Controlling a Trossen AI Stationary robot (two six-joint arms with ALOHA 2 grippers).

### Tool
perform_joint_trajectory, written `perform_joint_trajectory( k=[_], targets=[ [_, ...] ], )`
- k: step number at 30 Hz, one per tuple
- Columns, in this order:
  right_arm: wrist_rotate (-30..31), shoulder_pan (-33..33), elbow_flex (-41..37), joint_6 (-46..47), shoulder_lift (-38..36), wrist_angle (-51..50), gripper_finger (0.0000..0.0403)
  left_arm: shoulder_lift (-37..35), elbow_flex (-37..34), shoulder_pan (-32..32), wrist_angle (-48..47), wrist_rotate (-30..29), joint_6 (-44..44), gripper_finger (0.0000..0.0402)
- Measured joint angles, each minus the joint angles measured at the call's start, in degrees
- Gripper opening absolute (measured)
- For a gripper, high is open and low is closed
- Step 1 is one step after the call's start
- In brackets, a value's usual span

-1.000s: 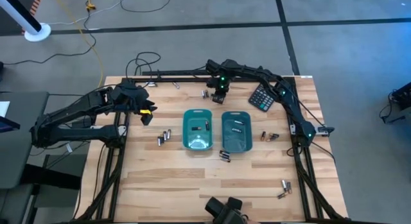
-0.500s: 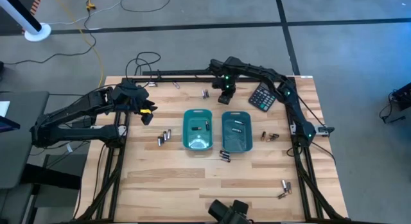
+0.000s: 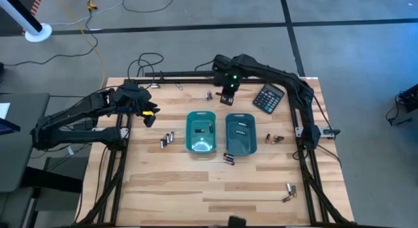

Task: Sort batteries
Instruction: Put the black battery into the green bin

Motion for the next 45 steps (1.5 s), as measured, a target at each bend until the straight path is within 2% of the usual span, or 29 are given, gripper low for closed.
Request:
perform_joint_trajectory(
  k=[7,18,31,38,45],
  targets=[
    [-0.2,9.2,0.0,-0.4,-1.0,7.8,0.0044,0.0,0.0,0.0,0.5,0.0,-0.1,0.0114],
    [-0.3,19.3,0.1,0.1,3.6,16.1,0.0044,0.0,0.0,0.0,0.8,-0.7,2.3,0.0114],
    [-0.2,22.0,0.0,2.8,16.7,12.7,0.0044,0.0,0.0,0.0,0.6,-1.0,1.9,0.0114],
    [-0.2,22.0,0.2,3.5,17.1,12.1,0.0054,0.0,0.0,0.0,0.2,-1.0,0.1,0.0114],
    [-0.2,22.0,0.0,5.7,15.9,12.2,0.0086,0.0,0.0,0.0,0.2,-1.0,0.3,0.0114]
  ],
)
